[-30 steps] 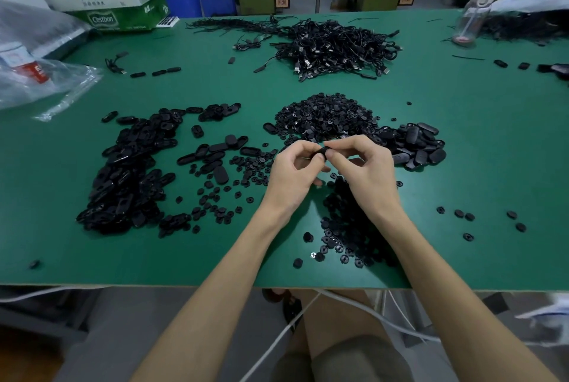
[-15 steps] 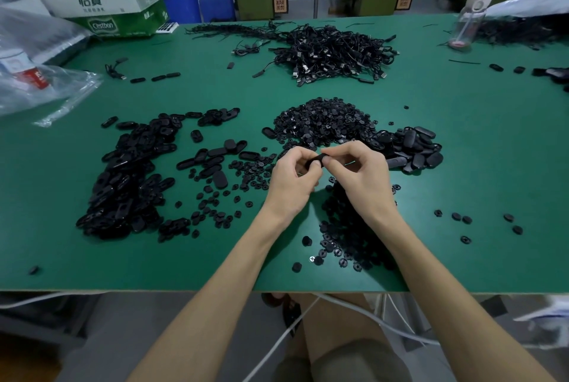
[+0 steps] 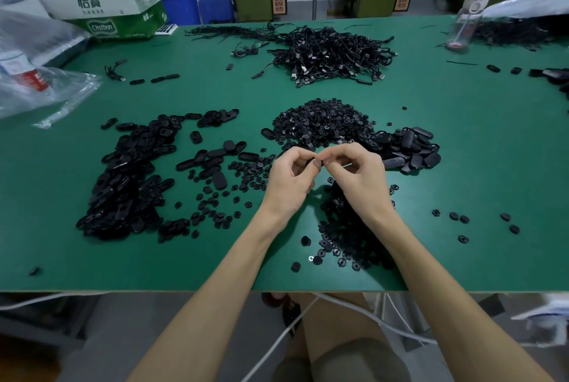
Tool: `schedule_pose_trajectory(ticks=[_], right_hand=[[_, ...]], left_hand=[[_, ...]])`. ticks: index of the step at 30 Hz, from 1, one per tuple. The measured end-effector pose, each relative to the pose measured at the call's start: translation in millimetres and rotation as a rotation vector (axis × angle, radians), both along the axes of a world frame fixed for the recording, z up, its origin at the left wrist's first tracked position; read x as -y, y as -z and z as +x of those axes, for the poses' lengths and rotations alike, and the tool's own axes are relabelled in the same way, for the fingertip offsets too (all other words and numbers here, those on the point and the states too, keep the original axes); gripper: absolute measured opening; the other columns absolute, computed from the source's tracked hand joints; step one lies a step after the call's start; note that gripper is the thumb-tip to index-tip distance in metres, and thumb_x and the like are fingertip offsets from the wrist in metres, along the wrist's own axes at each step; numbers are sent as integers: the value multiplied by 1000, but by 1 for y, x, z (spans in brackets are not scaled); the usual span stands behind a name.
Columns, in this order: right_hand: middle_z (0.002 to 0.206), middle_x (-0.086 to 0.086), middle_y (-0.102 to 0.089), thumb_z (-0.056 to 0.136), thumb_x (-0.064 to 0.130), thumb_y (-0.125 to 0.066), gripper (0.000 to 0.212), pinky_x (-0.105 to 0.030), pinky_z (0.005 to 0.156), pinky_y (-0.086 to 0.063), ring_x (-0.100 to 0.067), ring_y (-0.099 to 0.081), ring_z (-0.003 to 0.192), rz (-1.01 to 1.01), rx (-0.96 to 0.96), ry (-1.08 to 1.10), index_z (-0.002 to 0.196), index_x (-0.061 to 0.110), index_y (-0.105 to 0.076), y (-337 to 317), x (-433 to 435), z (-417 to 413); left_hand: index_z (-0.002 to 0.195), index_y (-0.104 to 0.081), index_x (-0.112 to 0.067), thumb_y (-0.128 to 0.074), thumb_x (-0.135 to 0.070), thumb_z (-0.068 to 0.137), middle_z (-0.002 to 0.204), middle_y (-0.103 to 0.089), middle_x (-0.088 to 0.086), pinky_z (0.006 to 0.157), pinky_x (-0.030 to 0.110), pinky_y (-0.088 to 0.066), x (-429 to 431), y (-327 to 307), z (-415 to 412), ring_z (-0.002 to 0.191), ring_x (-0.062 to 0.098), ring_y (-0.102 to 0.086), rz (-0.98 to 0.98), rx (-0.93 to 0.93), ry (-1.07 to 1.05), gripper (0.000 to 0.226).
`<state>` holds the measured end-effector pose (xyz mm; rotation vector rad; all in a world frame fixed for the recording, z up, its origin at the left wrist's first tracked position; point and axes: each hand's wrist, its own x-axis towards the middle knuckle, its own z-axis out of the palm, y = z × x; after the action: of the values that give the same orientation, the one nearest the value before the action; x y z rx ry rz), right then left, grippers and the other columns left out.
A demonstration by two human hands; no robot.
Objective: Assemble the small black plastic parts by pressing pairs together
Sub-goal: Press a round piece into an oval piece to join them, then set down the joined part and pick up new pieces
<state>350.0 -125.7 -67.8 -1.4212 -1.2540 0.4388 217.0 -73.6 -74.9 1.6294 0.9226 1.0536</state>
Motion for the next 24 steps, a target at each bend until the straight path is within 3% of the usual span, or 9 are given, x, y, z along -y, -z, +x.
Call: schedule_pose_trajectory(ticks=[3, 7, 11, 14, 16, 18, 20, 21, 24], right_hand=[[95, 4, -70, 92, 1, -65, 28, -22, 71, -48, -12, -62, 77, -13, -21, -5, 89, 25, -80, 1, 0, 0], [99, 1, -71, 92, 0, -64, 30, -34, 73, -56, -16, -70, 80, 17, -69, 49, 92, 26, -80, 0, 1, 1], [114, 0, -65, 96, 8, -60, 28, -45, 87, -59, -17, -69, 96, 45, -180, 296, 114, 24, -74, 0, -3, 12], [132, -10, -56, 97, 7, -56, 39, -47, 88, -59, -22, -67, 103, 9, -409, 439, 133, 22, -63, 2, -5, 26], [141, -7, -49, 96, 6, -55, 51, -36, 86, -60, -19, -65, 110, -10, -459, 476, 145, 19, -52, 4, -6, 31], [151, -3, -41, 97, 6, -53, 63, -15, 70, -55, -12, -58, 123, -7, -452, 452, 157, 15, -36, 6, -8, 30], [159, 0, -35, 98, 7, -53, 70, -4, 60, -47, -7, -51, 131, -23, -435, 407, 162, 14, -26, 9, -9, 29], [161, 2, -34, 98, 7, -53, 71, -3, 60, -47, -7, -49, 132, -31, -429, 396, 162, 15, -25, 10, -10, 29], [161, 1, -31, 98, 9, -54, 67, -13, 81, -51, -6, -49, 132, -53, -377, 433, 160, 17, -30, 8, -9, 29]], left_hand=[[103, -70, -1, -65, -12, 102, 70, -61, 0, 58, 23, -47, 0, 0, -1, 60, 8, -55, -7, 6, 1, 12], [112, -71, -3, -65, -9, 101, 87, -73, 4, 66, 23, -55, 0, 0, 0, 71, 9, -68, -22, 33, 30, 14], [125, -65, -7, -60, -11, 104, 119, -67, 6, 77, 29, -61, 2, 1, 5, 97, 15, -73, 46, -31, -17, 23], [120, -67, -10, -53, -5, 104, 120, -62, 1, 83, 30, -60, 6, -2, 5, 97, 12, -70, 176, -128, -55, 21], [116, -69, -13, -53, -1, 103, 116, -63, -2, 91, 29, -57, 4, -4, -1, 99, 12, -67, 247, -216, -70, 24], [115, -69, -14, -51, 2, 102, 115, -63, -3, 98, 27, -53, -4, -8, -14, 103, 9, -63, 272, -314, -113, 28], [117, -68, -13, -49, 3, 101, 119, -63, -1, 102, 24, -49, -18, -15, -36, 106, 7, -60, 275, -444, -184, 29], [119, -67, -12, -48, 3, 101, 122, -63, 1, 103, 24, -48, -27, -18, -49, 107, 8, -59, 275, -515, -226, 30], [127, -63, -7, -48, 7, 98, 131, -61, 10, 110, 35, -47, -54, -28, -93, 117, 19, -59, 305, -770, -377, 35]])
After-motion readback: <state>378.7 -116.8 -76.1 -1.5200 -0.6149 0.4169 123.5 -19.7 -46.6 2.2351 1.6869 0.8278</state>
